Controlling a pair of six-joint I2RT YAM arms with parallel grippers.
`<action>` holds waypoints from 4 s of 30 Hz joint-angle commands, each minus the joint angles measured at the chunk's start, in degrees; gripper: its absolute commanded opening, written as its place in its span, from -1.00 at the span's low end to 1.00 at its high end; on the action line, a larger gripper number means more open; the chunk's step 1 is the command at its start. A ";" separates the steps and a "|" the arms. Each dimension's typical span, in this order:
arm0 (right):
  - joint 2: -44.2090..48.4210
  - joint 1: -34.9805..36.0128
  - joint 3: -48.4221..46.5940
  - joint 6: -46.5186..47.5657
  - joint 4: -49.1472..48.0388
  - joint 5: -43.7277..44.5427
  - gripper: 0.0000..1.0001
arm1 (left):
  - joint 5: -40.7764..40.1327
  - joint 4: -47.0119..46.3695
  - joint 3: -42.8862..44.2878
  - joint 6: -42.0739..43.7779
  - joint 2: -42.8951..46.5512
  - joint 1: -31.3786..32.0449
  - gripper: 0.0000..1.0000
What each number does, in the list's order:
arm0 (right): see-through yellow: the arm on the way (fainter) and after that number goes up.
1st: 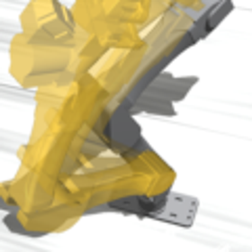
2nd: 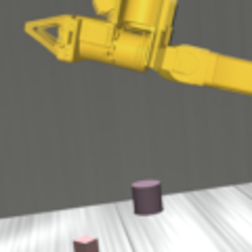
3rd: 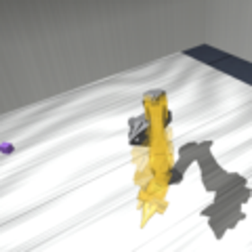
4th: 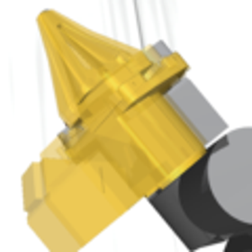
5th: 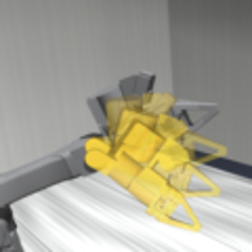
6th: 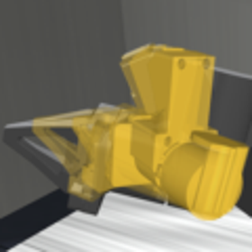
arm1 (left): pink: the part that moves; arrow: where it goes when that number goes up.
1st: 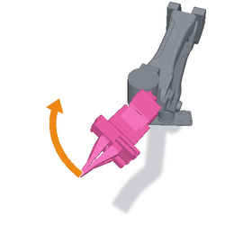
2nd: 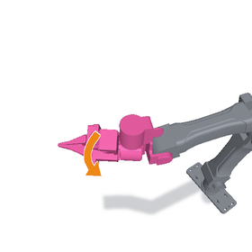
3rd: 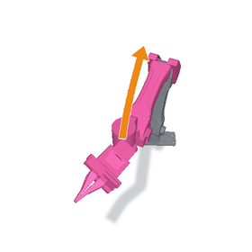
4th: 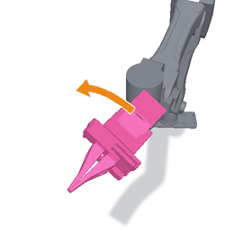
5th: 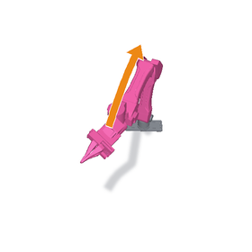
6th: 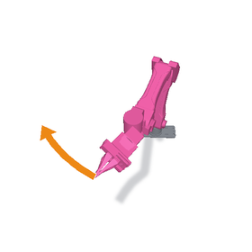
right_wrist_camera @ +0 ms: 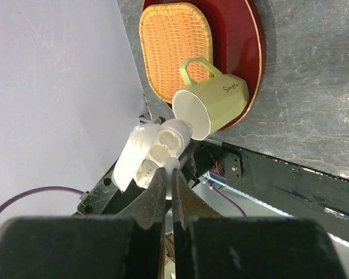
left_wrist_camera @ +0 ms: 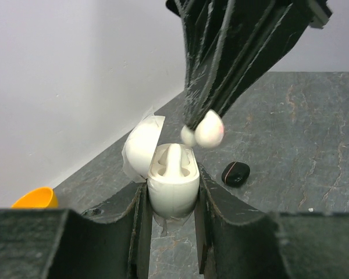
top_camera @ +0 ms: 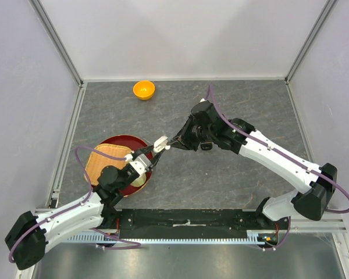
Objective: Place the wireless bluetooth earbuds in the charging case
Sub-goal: Place the earbud in the charging case.
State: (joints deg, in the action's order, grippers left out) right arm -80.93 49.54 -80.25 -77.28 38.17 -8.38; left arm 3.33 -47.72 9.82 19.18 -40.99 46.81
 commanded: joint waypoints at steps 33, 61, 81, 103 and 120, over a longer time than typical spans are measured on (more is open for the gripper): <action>-0.46 -0.58 5.27 -10.70 -4.07 2.67 -1.00 | -2.10 -3.07 2.31 5.78 2.67 3.64 -0.95; 0.42 -0.58 6.07 -14.75 -4.68 4.25 -0.93 | -5.18 -7.39 2.39 7.19 0.30 6.01 -0.96; -1.07 -0.50 5.63 -14.57 -5.48 2.85 -0.81 | -3.68 -6.77 4.32 8.59 -2.60 7.42 -0.96; 0.94 -0.50 5.36 -12.90 -7.15 4.07 -0.32 | -5.09 -9.23 3.89 5.52 -4.18 7.86 -0.95; 8.22 -0.58 6.50 -3.33 -8.99 10.66 -0.01 | -10.79 -11.69 2.83 -1.94 -4.53 7.86 -0.96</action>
State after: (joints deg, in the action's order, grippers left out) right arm -78.52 49.01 -74.48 -85.32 32.60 -2.52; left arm -4.82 -53.87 11.09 21.93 -45.84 54.02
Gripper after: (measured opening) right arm 0.449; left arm 0.359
